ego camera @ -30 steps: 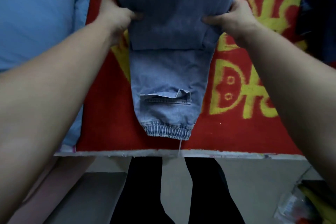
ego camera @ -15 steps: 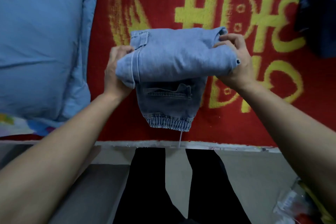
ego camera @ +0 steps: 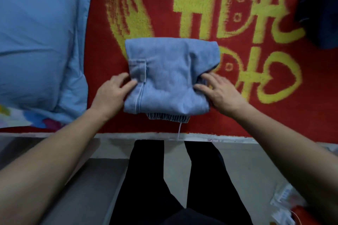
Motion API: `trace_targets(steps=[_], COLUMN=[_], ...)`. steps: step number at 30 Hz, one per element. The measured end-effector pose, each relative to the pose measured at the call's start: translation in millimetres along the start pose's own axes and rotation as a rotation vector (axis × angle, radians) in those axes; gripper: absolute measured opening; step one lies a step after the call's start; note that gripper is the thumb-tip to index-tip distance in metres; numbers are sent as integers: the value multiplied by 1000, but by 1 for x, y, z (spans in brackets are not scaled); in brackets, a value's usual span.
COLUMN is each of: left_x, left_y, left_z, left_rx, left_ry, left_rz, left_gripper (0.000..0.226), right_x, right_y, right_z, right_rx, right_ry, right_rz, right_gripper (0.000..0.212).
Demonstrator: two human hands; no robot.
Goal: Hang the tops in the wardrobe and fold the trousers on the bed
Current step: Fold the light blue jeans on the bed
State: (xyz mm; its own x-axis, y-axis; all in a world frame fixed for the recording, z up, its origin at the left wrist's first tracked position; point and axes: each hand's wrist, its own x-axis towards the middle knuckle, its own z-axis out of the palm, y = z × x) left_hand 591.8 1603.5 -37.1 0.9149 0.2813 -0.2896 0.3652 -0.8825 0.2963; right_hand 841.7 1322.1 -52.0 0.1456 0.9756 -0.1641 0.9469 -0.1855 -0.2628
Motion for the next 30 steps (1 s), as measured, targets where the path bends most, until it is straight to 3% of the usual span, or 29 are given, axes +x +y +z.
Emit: trace_targets(steps=[2,4,7,9,11,14,18,20,23,25,27,30], left_x=[-9,-17,-11,-11,-12,-7,7,4,-3,-2,1,11], left_y=[-1,1,25,42,59,67,66,67,71,78,84,85], left_z=[15,23,10,11,19,44,56,52,48,48,44,36], left_rx=[-88,-27,-58,-39,2,90,101,63,-29,-111,-290,-625], left_ry=[-88,-27,180,284,198,-50,-155,-144,22,140,243,226], left_rz=[-53,-102,-179,-117,-40,-25,-55,-51,-82,-180,-416,-715], left_gripper=[62,52,35,35,46,55,57,56,58,68,88,110], right_x=[-9,-11,-5,-6,-7,-8,1,-2,-8,-5,-3,2], right_y=[-6,-16,-31,-50,-66,-72,-68,-69,-69,-73,-80,-85], right_z=[11,11,-2,-4,-1,31,49,45,37,32,24,24], right_rx=[26,79,183,198,165,26,28,68,182,326,482,823], right_ry=[-214,-233,21,223,189,-143,-311,-282,-79,80,181,188], right_rz=[29,116,285,337,272,237,300,295,367,501,756,1068], right_gripper=[55,59,43,36,48,65,69,69,74,90,110,129])
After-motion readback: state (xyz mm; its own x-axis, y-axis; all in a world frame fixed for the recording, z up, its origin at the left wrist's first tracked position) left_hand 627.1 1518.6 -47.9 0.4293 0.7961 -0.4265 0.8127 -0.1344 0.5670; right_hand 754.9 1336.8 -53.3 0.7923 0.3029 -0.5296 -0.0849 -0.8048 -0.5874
